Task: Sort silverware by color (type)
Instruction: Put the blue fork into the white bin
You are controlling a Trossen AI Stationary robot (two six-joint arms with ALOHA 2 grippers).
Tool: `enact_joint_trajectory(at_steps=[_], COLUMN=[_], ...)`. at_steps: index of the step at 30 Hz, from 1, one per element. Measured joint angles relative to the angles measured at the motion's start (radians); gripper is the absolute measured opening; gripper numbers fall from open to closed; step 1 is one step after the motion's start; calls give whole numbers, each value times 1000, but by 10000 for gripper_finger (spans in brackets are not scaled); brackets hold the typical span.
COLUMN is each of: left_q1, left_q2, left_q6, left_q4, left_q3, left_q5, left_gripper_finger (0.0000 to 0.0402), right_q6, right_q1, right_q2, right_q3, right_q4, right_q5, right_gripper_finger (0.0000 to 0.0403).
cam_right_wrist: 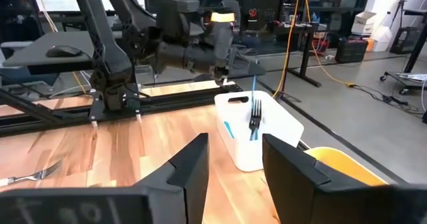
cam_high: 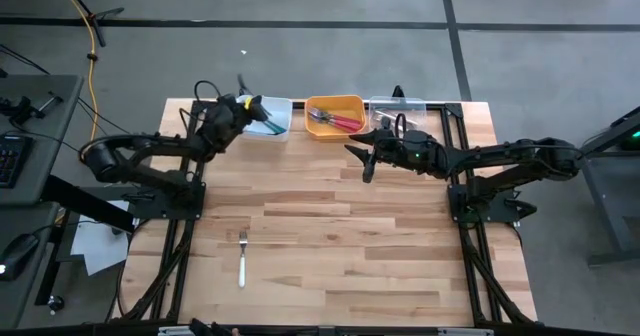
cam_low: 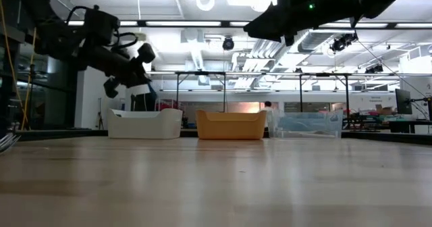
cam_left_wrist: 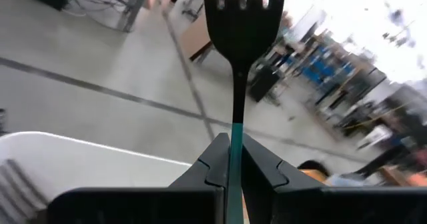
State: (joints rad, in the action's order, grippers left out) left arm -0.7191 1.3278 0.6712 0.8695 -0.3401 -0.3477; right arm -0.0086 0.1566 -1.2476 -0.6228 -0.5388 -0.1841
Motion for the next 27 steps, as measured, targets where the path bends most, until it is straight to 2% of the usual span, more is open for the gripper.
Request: enact_joint_trajectory(at_steps=[3,9,13,16,23,25,27], left_q1=[-26,-27,-24,-24,-37,-51,-67], left_q2=[31,114,131,106,82,95,105], left_q6=[-28,-21,-98,-221,-646,-793,-908], left_q4=[-67,-82,-169,-389,-1177,-1334,-1412], left_q3=[-27,-69,-113,-208,-587,-672,-717], left_q5=[2,32,74,95,99,87,66], left_gripper_finger=[14,15,15,14,13,13,13], right_q6=[0,0,0,0,-18,-18,-19], right_q1=[0,0,0,0,0,0,0], right_q2=[0,0,0,0,0,0,0], right_q3=[0,0,0,0,0,0,0], right_q4=[-3,-3,-3,-3,0,1,3], right_q5=[0,0,0,0,0,0,0], right_gripper_finger=[133,133,133,133,133,133,133])
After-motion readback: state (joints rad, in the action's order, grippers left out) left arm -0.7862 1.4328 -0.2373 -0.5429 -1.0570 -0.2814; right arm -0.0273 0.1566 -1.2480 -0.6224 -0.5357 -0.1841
